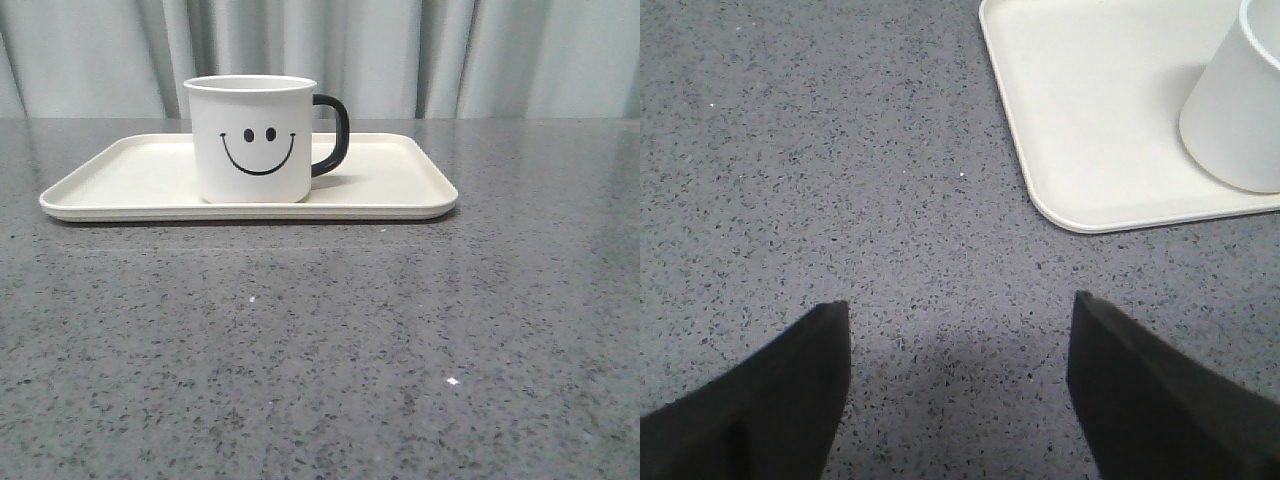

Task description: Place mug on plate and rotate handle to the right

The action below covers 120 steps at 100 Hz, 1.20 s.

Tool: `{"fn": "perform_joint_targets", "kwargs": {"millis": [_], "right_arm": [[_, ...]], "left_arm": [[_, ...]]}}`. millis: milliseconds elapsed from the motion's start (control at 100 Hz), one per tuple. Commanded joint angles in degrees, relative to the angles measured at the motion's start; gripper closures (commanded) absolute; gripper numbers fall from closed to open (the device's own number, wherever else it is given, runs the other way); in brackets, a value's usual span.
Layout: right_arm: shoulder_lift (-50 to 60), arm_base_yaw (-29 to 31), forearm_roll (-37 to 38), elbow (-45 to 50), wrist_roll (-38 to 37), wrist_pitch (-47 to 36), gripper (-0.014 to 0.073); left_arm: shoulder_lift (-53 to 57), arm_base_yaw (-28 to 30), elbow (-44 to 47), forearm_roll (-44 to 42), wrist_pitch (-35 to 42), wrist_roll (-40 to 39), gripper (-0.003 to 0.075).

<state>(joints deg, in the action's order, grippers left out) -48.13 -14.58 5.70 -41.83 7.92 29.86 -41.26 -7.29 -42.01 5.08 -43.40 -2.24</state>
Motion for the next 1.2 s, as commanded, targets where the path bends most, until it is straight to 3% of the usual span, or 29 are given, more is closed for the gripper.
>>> {"fn": "perform_joint_targets", "kwargs": {"millis": [0, 260, 490, 660, 760, 1190], "right_arm": [[0.65, 0.42, 0.13, -1.58, -0.01, -4.12, 0.0177], [0.65, 0.42, 0.13, -1.58, -0.01, -4.12, 0.0211], [0.65, 0.42, 0.13, -1.58, -0.01, -3.76, 0.0482], [0.65, 0.42, 0.13, -1.58, -0.01, -3.64, 0.0665], [0.65, 0.42, 0.13, -1.58, -0.01, -3.64, 0.0659], [0.60, 0.42, 0.13, -1.58, -0.01, -3.64, 0.0659]], "left_arm": [[0.21, 0.18, -1.46, 0.30, 3.88, -0.08, 0.0258], [0.21, 0.18, -1.46, 0.30, 3.88, -0.08, 0.0288], [0.21, 0.18, -1.46, 0.30, 3.88, -0.08, 0.0445], [0.21, 0.18, -1.46, 0.30, 3.88, -0.08, 0.0621], [0.21, 0.18, -1.46, 0.30, 3.88, -0.08, 0.0739], [0.21, 0.18, -1.46, 0.30, 3.88, -0.08, 0.0740]]}}
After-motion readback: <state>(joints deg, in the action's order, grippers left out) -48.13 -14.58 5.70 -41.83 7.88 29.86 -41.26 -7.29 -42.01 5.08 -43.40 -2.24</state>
